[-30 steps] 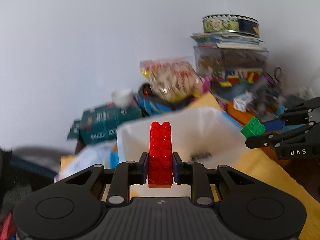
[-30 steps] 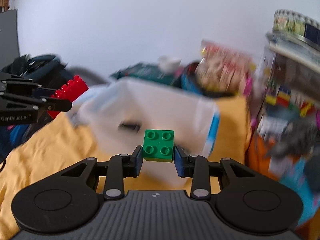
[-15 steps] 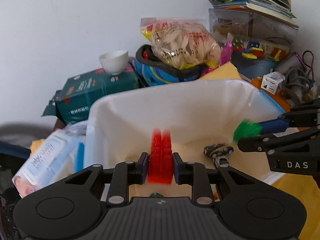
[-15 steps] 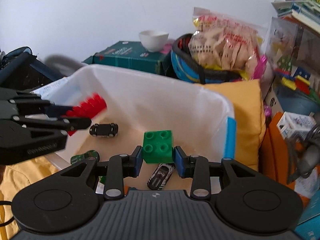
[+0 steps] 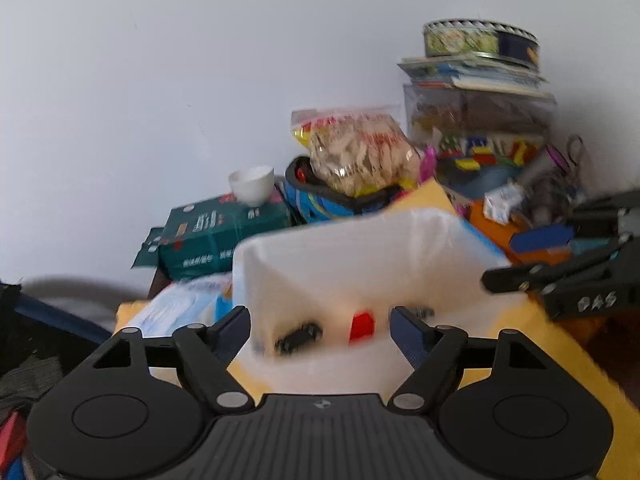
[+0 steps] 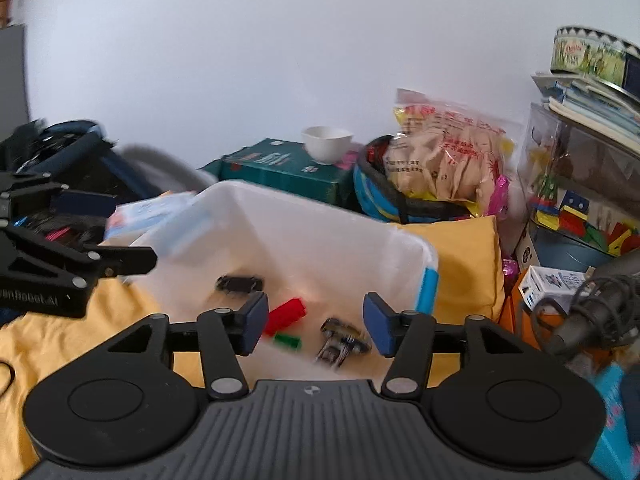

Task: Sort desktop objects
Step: 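Carry both blocks over the white bin and open both tools, then grasp the yellow brick with the left tool while the right tool grasps the red cube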

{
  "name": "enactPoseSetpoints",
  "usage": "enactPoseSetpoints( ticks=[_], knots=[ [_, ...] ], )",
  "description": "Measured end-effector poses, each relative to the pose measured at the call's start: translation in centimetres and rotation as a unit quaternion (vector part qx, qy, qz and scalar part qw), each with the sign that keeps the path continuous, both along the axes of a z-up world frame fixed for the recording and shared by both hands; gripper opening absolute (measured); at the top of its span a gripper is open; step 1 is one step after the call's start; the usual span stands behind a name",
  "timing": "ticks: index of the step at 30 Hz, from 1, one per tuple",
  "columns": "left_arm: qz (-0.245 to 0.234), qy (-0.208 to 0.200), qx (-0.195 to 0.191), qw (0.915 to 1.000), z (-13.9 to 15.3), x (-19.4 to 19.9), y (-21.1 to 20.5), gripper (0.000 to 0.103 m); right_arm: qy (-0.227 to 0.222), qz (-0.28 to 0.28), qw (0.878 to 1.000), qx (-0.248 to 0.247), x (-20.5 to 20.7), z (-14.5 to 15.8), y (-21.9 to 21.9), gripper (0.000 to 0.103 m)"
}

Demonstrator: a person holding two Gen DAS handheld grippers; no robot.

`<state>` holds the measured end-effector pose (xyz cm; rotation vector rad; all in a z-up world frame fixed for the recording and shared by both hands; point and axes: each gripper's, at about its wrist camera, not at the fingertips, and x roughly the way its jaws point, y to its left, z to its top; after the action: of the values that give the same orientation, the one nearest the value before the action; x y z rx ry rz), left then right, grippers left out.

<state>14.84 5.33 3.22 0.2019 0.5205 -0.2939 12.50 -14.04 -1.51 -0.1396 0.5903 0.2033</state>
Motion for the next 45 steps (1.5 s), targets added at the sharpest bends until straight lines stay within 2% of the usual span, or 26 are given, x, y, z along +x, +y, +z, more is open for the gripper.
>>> enactPoseSetpoints(
  ticks=[3, 7, 10, 13, 18, 21, 25, 27, 31, 33, 34, 39, 41, 43, 45],
  knots=[
    [0.008, 0.027, 0.011, 0.9995, -1.6, -2.9, 0.5, 0.08, 0.031, 0.013, 0.999, -0.002, -2.7, -1.7, 0.1, 0.057],
    [0.008, 0.095, 0.001, 0.9954, -5.2, -6.6, 0.9, 0.08, 0.09, 0.036, 0.995, -0.004, -5.4, -5.6, 0.3, 0.054],
    [-0.016, 0.14, -0.007, 0.99, -7.7, -9.1, 0.5, 0.08, 0.138, 0.043, 0.99, -0.008, -6.8, -8.5, 0.7, 0.049],
    [-0.04, 0.158, 0.005, 0.9867, -9.5, -10.9, -0.2, 0.079, 0.167, 0.057, 0.984, -0.001, -7.7, -10.5, 1.3, 0.047],
    [-0.045, 0.175, 0.019, 0.9835, -11.4, -11.4, -0.7, 0.078, 0.167, 0.063, 0.984, -0.016, -7.4, -12.2, 2.8, 0.045],
    [-0.05, 0.179, 0.004, 0.9827, -11.8, -11.6, -0.6, 0.077, 0.175, 0.054, 0.983, -0.03, -7.2, -13.3, 3.1, 0.032],
    [-0.068, 0.171, 0.021, 0.9827, -12.6, -11.3, -1.5, 0.072, 0.181, 0.057, 0.981, -0.031, -7.9, -13.3, 3.2, 0.022],
    [-0.082, 0.177, 0.03, 0.9804, -13.2, -11.0, -1.8, 0.067, 0.184, 0.059, 0.981, -0.031, -8.8, -13.2, 3.2, 0.022],
    [-0.101, 0.176, 0.044, 0.9781, -14.1, -10.5, -2.1, 0.065, 0.196, 0.043, 0.98, -0.019, -10.5, -13.3, 2.3, 0.022],
    [-0.099, 0.191, 0.037, 0.9759, -14.3, -10.2, -2.1, 0.053, 0.199, 0.034, 0.979, -0.009, -10.9, -13.4, 1.9, 0.022],
    [-0.095, 0.204, 0.035, 0.9738, -14.5, -10.2, -2.2, 0.053, 0.2, 0.031, 0.979, -0.007, -11.1, -13.4, 1.7, 0.022],
    [-0.073, 0.218, 0.018, 0.9731, -14.3, -11.3, -2.5, 0.053, 0.199, 0.025, 0.98, -0.007, -11.3, -13.3, 1.7, 0.022],
    [-0.083, 0.212, 0.029, 0.9732, -14.4, -11.7, -2.8, 0.054, 0.196, 0.025, 0.98, -0.008, -11.3, -13.4, 1.8, 0.023],
    [-0.094, 0.206, 0.047, 0.9729, -14.7, -11.8, -3.2, 0.059, 0.193, 0.022, 0.981, -0.006, -11.3, -13.5, 1.7, 0.025],
    [-0.097, 0.2, 0.043, 0.9739, -14.7, -11.8, -3.0, 0.056, 0.191, 0.019, 0.981, -0.001, -11.2, -13.6, 1.7, 0.025]
  ],
)
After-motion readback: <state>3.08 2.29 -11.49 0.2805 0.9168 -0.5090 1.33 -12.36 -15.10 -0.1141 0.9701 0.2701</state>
